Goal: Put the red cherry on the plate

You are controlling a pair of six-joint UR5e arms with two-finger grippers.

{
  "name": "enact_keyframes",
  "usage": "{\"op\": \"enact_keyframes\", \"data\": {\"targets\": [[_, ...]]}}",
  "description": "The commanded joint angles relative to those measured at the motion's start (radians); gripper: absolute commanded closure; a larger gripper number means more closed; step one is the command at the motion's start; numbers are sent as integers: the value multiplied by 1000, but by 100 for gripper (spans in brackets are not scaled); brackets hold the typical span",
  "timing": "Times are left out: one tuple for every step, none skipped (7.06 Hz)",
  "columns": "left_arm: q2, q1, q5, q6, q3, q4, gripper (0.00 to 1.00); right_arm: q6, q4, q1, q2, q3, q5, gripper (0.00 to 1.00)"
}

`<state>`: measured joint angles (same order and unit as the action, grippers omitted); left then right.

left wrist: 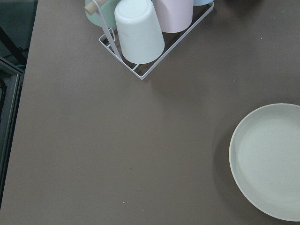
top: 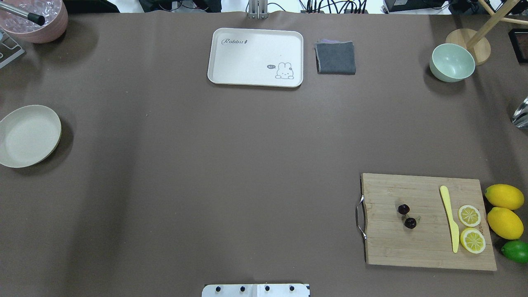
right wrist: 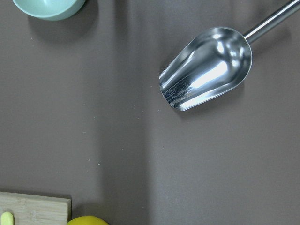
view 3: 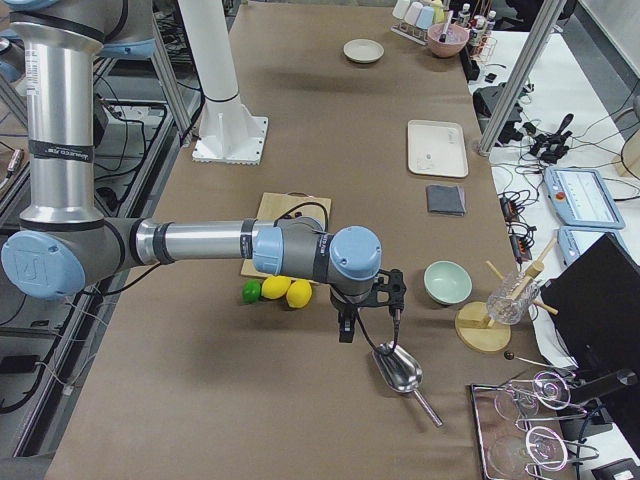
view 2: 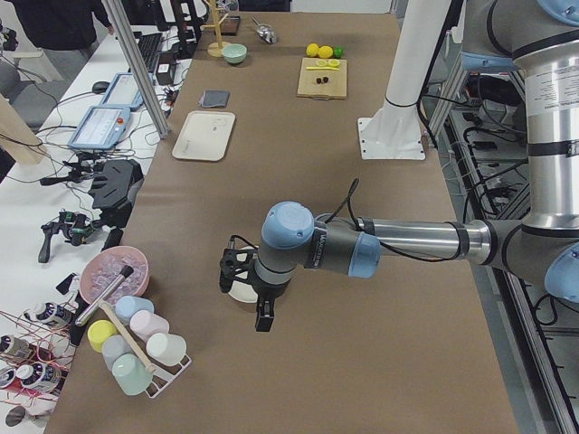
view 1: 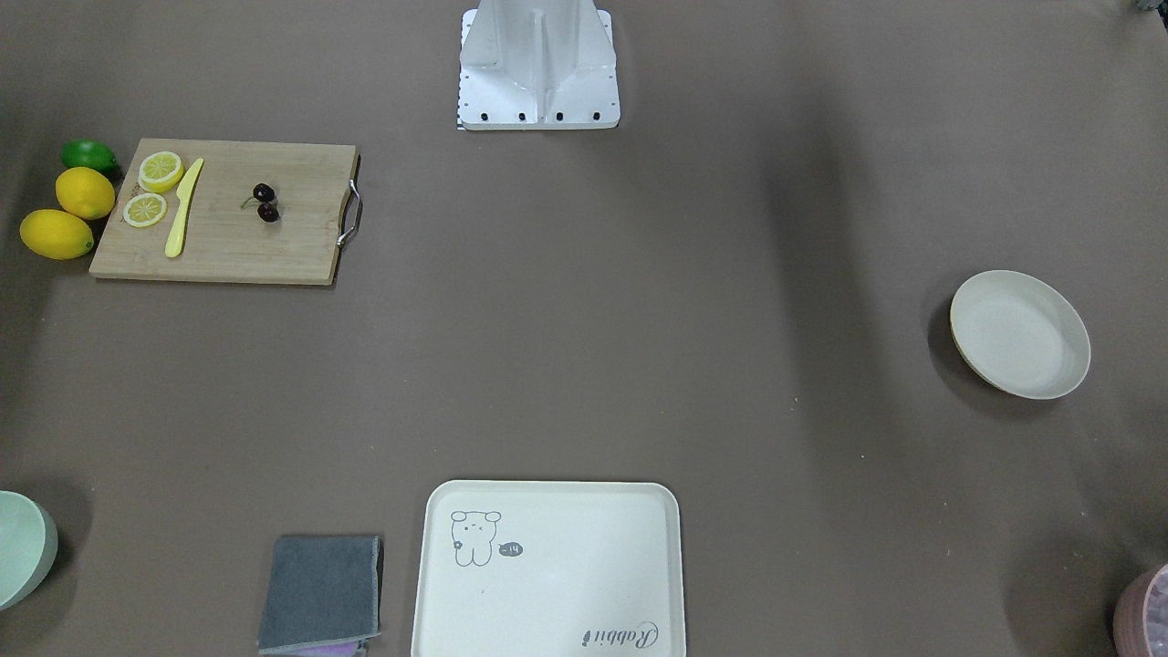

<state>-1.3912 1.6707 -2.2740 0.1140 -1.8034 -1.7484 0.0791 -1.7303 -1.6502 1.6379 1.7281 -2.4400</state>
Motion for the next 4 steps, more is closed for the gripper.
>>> {"op": "enact_keyframes", "data": {"targets": [[-5, -56, -1, 6, -26, 1, 2, -15, 0, 0, 0, 7, 6, 0], [-6, -57, 1, 7, -27, 3, 2, -15, 0, 0, 0, 8, 6, 0], [-5, -57, 1, 7, -25, 3, 2, -15, 0, 0, 0, 10, 6, 0], [-5, -57, 1, 6, -22, 3, 2, -15, 0, 0, 0, 8, 6, 0]]}}
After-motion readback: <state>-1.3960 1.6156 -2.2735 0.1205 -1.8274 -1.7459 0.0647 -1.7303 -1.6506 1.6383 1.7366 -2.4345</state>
